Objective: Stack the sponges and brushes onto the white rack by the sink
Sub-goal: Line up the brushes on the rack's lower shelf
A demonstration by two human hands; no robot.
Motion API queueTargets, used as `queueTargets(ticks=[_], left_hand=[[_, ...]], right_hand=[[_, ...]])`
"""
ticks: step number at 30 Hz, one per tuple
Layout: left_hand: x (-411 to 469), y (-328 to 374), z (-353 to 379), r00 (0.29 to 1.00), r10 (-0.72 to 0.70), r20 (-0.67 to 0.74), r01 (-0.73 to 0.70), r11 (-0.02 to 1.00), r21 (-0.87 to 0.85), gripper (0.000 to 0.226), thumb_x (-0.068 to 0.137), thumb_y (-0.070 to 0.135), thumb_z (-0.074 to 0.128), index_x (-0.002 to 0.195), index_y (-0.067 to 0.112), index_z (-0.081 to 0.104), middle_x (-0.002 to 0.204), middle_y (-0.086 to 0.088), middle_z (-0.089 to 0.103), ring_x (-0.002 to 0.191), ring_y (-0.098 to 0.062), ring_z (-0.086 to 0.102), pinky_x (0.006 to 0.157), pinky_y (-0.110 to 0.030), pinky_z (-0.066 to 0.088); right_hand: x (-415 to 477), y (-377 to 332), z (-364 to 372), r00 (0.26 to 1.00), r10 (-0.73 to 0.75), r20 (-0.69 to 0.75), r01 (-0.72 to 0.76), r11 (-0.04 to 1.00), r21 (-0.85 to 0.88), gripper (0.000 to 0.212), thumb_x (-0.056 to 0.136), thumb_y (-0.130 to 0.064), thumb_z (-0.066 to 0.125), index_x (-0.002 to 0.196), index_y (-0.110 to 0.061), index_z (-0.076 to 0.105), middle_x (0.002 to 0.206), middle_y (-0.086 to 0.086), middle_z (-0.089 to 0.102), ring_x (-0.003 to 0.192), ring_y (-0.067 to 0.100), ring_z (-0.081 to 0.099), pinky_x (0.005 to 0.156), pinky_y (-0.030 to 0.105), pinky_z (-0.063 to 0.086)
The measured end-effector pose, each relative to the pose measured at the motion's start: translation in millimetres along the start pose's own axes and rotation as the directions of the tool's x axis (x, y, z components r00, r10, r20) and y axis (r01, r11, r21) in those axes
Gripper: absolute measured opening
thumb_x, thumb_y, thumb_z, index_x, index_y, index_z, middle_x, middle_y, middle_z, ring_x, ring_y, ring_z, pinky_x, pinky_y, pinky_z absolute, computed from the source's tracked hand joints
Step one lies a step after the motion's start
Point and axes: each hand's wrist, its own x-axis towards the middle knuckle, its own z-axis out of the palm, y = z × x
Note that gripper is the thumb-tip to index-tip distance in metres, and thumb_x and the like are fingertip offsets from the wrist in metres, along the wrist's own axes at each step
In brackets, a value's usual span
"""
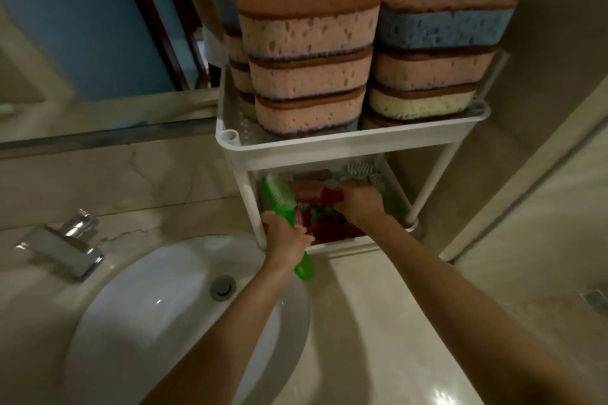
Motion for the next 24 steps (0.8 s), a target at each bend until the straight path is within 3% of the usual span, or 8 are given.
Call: queueTargets(ticks=[4,8,11,14,18,21,24], left_hand=[[1.0,4.1,4.0,0.999,-0.014,-0.035,0.012,0.999,-0.046,0.063,0.080,-0.004,0.060,0.135,-0.005,0.031,0.119,-0.018,0.053,0.111,-0.035,0.056,0.097,-0.048,0.048],[0.1,13.8,9.3,0.996,-0.039,-0.078,0.016,0.961,-0.275,0.042,0.086,-0.018,0.041,0.127,-0.013,0.033,0.093,-0.019,0.049,0.087,-0.032,0.055,0.088,-0.041,0.052],[-2.3,16.7,9.8,0.995,-0.041,-0.091,0.013,0.957,-0.290,0.032,0.088,-0.016,0.037,0.116,-0.001,0.033,0.082,-0.011,0.047,0.087,-0.031,0.054,0.093,-0.045,0.050],[-3.8,17.1,9.1,0.996,-0.040,-0.080,0.013,0.952,-0.305,0.032,0.088,-0.017,0.036,0.109,0.007,0.030,0.085,-0.012,0.047,0.088,-0.030,0.054,0.093,-0.042,0.051],[-2.9,15.8,9.9,0.995,-0.031,-0.092,-0.001,0.943,-0.332,0.030,0.090,-0.015,0.034,0.114,0.003,0.034,0.087,-0.015,0.048,0.085,-0.030,0.055,0.086,-0.037,0.051],[-1.5,13.4,11.3,0.995,-0.036,-0.094,0.002,0.940,-0.341,0.026,0.091,-0.013,0.032,0.110,0.006,0.032,0.080,-0.009,0.048,0.070,-0.022,0.056,0.080,-0.034,0.052],[0.7,9.9,11.2,0.994,-0.029,-0.102,-0.005,0.948,-0.319,0.025,0.092,-0.011,0.032,0.112,0.004,0.034,0.080,-0.010,0.050,0.061,-0.017,0.055,0.067,-0.028,0.052]], right_hand=[[23.5,-9.6,8.1,0.993,-0.074,0.097,0.071,0.997,0.029,0.049,0.086,-0.022,0.060,0.132,-0.012,0.047,0.135,0.012,0.050,0.124,0.029,0.049,0.099,0.038,0.044],[36.0,-15.1,16.6,0.982,-0.144,0.119,0.132,0.986,0.104,0.046,0.085,-0.015,0.062,0.130,-0.016,0.054,0.141,0.013,0.045,0.127,0.030,0.046,0.102,0.034,0.040],[45.6,-18.5,25.2,0.977,-0.156,0.144,0.135,0.980,0.145,0.048,0.085,-0.016,0.063,0.131,-0.021,0.054,0.143,0.012,0.043,0.128,0.028,0.046,0.105,0.036,0.042],[52.2,-18.0,27.7,0.978,-0.152,0.142,0.128,0.978,0.164,0.044,0.084,-0.016,0.064,0.128,-0.020,0.058,0.139,0.009,0.050,0.126,0.026,0.048,0.104,0.037,0.043],[52.0,-14.3,27.6,0.965,-0.205,0.162,0.181,0.971,0.155,0.052,0.082,-0.015,0.066,0.131,-0.029,0.053,0.147,0.006,0.040,0.133,0.027,0.041,0.108,0.037,0.039],[49.6,-11.1,25.4,0.971,-0.146,0.188,0.126,0.986,0.111,0.052,0.084,-0.013,0.065,0.134,-0.016,0.050,0.147,0.014,0.034,0.131,0.031,0.041,0.107,0.039,0.040],[44.3,-7.7,25.7,0.959,-0.173,0.225,0.158,0.984,0.082,0.046,0.085,-0.012,0.064,0.129,-0.006,0.053,0.138,0.017,0.047,0.125,0.032,0.047,0.102,0.035,0.043]])
